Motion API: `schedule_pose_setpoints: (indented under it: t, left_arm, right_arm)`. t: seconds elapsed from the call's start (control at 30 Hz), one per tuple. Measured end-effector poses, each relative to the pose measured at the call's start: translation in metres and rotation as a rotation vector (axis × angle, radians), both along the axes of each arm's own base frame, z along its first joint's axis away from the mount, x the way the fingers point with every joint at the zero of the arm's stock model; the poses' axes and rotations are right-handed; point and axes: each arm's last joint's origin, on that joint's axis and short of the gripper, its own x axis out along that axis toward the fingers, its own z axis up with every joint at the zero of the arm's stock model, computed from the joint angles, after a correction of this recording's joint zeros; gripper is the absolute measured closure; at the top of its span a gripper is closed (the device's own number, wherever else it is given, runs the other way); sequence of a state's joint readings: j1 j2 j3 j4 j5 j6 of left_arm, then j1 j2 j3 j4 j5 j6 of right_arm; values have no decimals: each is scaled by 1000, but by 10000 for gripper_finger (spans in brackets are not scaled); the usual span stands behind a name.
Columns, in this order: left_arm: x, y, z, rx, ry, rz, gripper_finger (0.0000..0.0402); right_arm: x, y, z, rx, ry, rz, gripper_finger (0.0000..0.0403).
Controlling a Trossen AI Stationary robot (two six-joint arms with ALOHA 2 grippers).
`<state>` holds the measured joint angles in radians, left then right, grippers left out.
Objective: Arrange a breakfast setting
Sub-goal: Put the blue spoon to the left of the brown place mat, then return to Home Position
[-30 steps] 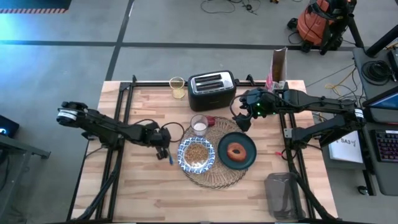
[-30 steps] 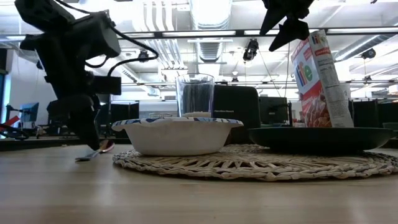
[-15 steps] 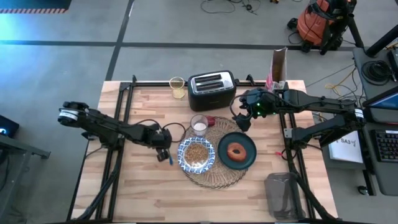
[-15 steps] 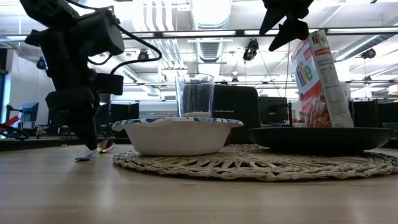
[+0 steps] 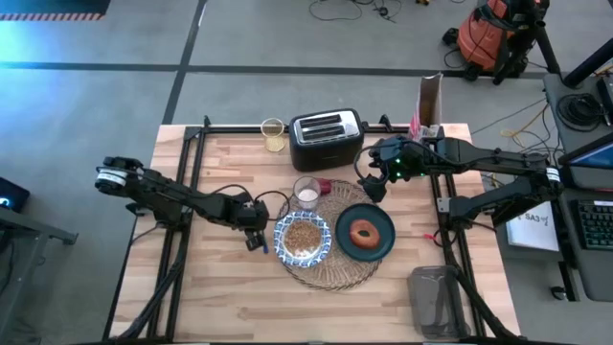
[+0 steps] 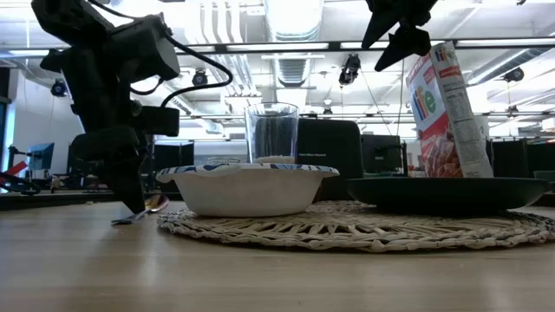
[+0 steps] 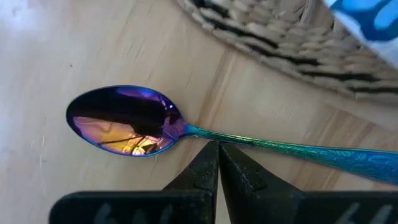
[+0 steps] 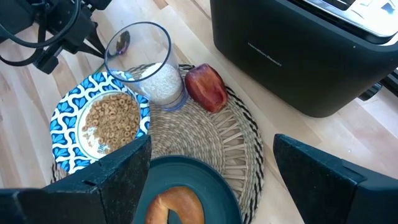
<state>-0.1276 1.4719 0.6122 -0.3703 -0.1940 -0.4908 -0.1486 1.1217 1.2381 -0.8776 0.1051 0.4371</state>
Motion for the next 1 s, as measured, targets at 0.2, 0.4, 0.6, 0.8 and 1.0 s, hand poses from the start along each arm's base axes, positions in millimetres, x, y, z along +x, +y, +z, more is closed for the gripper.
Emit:
schedule_pose_setpoints:
  t: [0.2, 0.4, 0.6, 0.8, 1.0]
  left_arm:
    - [9, -1, 3, 0, -40, -26, 401]
    - [17, -2, 2, 13, -33, -58, 401]
    - [27, -4, 3, 24, -19, -82, 401]
    - [23, -3, 7, 16, -34, -65, 401]
    - [12, -2, 10, 17, -25, -50, 402]
  right_arm:
    - [0, 0, 0, 0, 0, 0, 78]
    - [0, 0, 0, 0, 0, 0, 78]
    - [0, 0, 0, 0, 0, 0, 78]
    - [0, 0, 0, 0, 0, 0, 78]
    - [0, 0, 0, 0, 0, 0, 78]
